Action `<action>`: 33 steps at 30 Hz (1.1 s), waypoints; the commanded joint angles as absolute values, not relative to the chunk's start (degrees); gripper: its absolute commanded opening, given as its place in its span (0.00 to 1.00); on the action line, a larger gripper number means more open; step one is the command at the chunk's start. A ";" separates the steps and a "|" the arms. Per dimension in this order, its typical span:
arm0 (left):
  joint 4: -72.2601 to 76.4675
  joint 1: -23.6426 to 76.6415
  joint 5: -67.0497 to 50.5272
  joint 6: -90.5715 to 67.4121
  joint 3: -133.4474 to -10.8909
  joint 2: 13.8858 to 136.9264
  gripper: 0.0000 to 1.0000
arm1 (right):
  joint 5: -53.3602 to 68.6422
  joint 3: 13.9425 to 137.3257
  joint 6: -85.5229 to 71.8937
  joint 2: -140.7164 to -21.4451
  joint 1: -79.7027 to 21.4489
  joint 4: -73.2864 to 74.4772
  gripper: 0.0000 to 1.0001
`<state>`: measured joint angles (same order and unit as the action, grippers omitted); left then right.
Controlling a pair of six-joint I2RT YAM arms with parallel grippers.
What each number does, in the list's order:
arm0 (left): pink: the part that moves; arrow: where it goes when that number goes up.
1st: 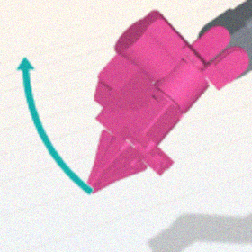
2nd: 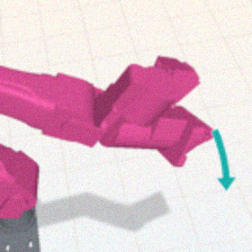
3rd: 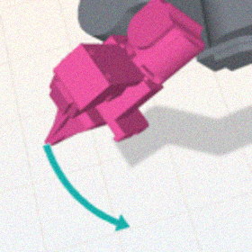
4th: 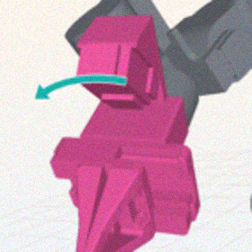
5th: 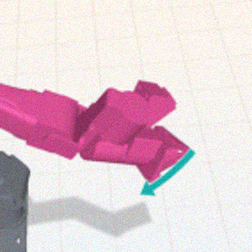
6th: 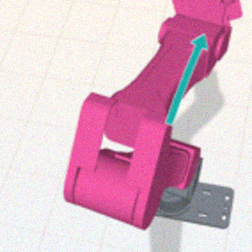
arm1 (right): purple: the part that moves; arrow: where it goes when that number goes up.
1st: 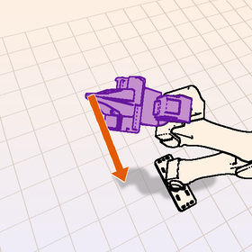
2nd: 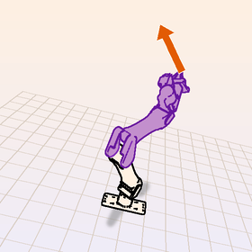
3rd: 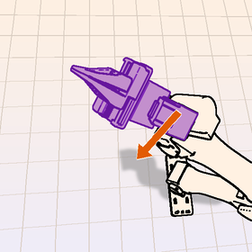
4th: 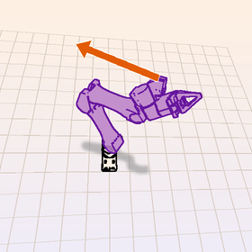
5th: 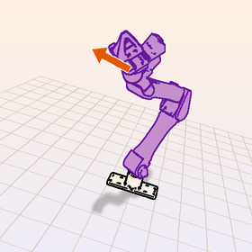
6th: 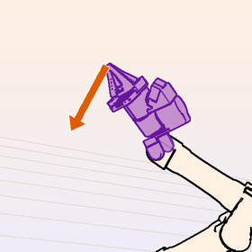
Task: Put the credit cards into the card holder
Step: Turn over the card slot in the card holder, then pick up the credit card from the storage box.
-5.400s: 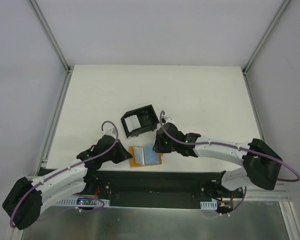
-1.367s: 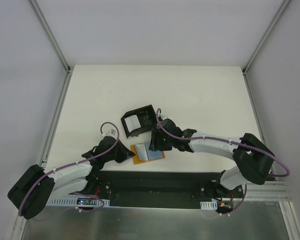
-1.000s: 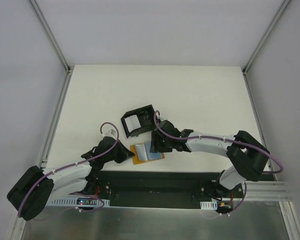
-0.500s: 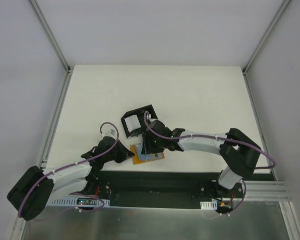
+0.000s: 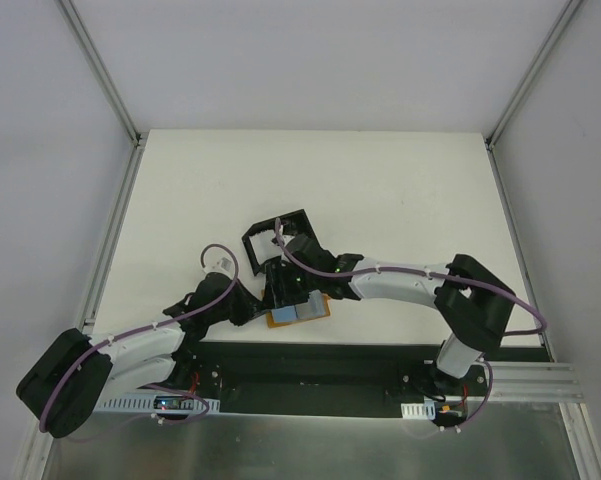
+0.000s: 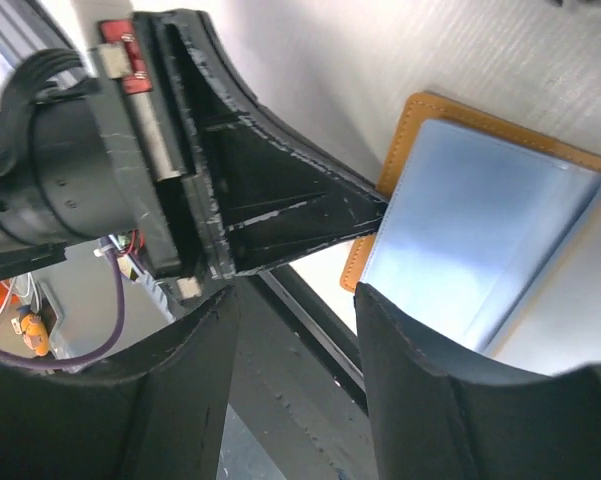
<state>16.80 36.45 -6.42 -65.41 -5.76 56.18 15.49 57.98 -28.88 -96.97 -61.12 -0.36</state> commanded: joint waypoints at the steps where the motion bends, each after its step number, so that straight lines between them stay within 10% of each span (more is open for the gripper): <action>1: 10.28 35.33 -5.10 -63.81 -2.73 56.52 0.00 | 17.58 60.64 -25.23 -90.97 -60.56 -1.85 0.53; 19: 8.35 35.16 -5.62 -59.42 -3.69 55.02 0.00 | 7.91 55.10 -25.93 -88.77 -54.67 9.50 0.54; 33: 6.07 35.07 -6.06 -56.96 -4.57 54.23 0.08 | 9.23 79.00 -16.88 -99.65 -49.22 16.69 0.56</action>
<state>15.31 35.88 -7.05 -61.12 -5.13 53.54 8.05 72.38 -20.10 -95.09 -51.27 12.10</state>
